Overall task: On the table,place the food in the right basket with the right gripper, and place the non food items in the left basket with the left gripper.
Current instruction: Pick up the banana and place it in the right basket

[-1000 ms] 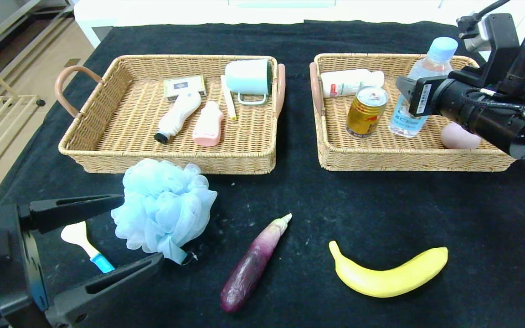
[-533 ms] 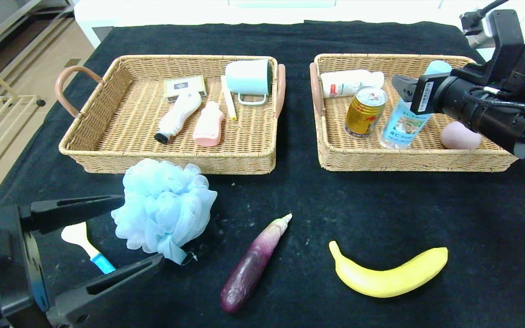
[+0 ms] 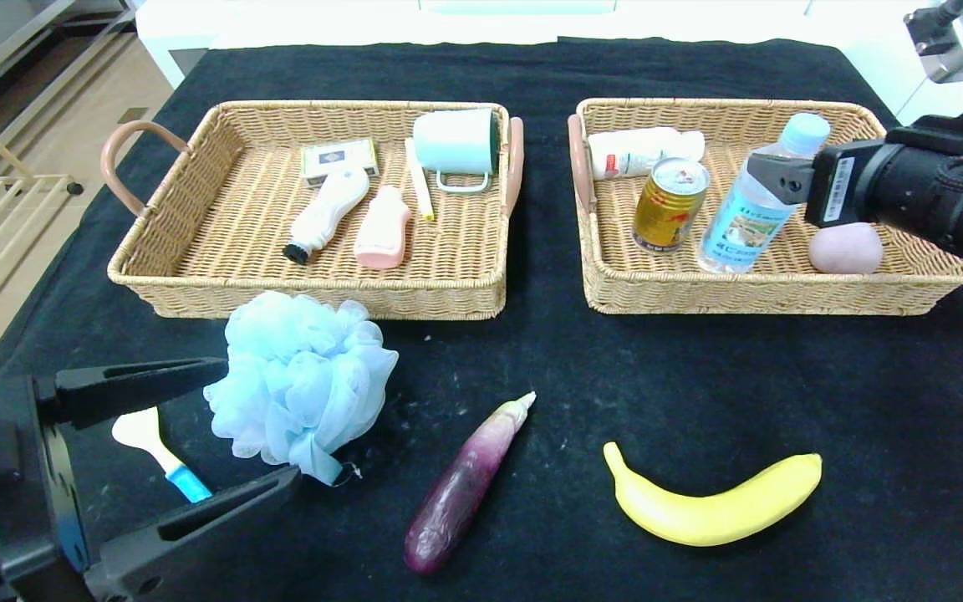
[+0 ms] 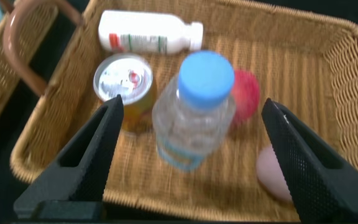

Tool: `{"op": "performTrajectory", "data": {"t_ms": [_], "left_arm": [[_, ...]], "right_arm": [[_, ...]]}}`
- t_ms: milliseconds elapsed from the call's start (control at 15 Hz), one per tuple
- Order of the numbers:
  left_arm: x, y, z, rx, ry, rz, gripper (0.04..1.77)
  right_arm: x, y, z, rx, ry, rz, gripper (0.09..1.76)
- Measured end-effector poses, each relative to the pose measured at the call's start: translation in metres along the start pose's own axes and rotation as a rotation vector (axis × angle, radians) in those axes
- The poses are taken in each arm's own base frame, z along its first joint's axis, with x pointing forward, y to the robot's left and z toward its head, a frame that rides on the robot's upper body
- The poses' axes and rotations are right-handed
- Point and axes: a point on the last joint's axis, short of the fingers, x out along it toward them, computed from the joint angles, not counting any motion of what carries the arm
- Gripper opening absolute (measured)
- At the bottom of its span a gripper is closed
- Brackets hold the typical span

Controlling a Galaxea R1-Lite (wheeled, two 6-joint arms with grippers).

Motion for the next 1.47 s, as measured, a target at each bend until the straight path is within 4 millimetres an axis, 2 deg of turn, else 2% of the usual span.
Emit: {"op": "performTrajectory", "data": {"t_ms": [333, 467, 600, 1000, 1267, 1467], "left_arm": [[-0.001, 0.0, 0.001, 0.011, -0.007, 0.002, 1.72], [-0.002, 0.0, 0.001, 0.011, -0.008, 0.002, 1.72], [-0.002, 0.0, 0.001, 0.011, -0.008, 0.002, 1.72], [0.0, 0.0, 0.0, 0.01, -0.001, 0.0, 1.72], [0.0, 0.0, -0.001, 0.008, 0.004, -0.001, 1.72], [0.0, 0.0, -0.001, 0.008, 0.003, -0.001, 1.72]], "right_arm": [[-0.073, -0.005, -0.003, -0.042, 0.276, 0.084, 1.67], [-0.098, -0.003, -0.008, 0.056, 0.376, 0.109, 1.68], [-0.111, -0.002, -0.012, 0.17, 0.444, 0.107, 1.68], [-0.13, 0.016, -0.042, 0.424, 0.736, 0.061, 1.7], [-0.122, 0.031, -0.052, 0.491, 0.838, 0.019, 1.7], [-0.113, 0.038, -0.051, 0.562, 0.949, -0.087, 1.7]]}}
